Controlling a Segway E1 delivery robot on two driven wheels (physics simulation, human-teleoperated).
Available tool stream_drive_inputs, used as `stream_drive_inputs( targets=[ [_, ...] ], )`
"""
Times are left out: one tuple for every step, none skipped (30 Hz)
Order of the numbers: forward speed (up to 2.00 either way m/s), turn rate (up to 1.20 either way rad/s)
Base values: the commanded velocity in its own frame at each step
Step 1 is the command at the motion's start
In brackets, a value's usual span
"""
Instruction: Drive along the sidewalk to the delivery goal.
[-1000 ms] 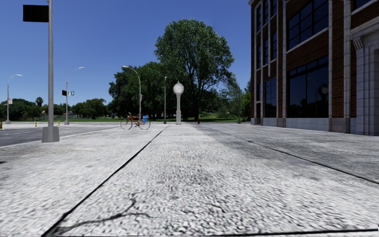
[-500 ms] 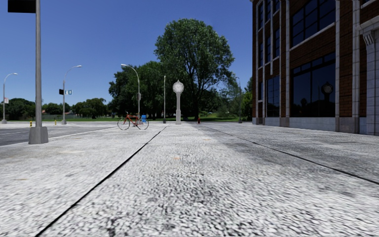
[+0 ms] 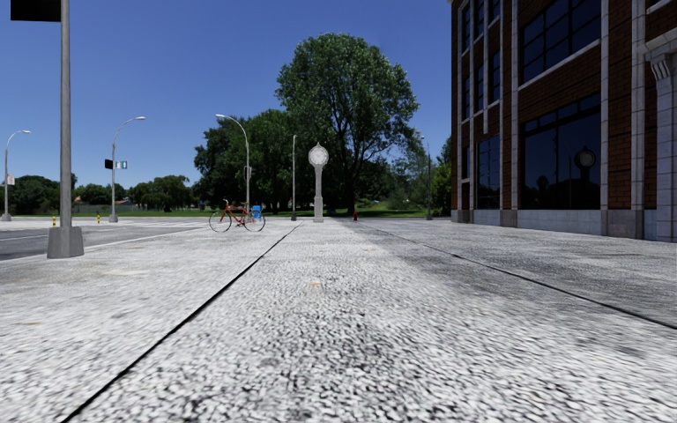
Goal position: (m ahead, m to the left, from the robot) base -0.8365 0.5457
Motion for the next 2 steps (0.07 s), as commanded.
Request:
stream_drive_inputs(
  targets=[
    [0.0,0.0],
    [0.0,0.0]
  ],
)
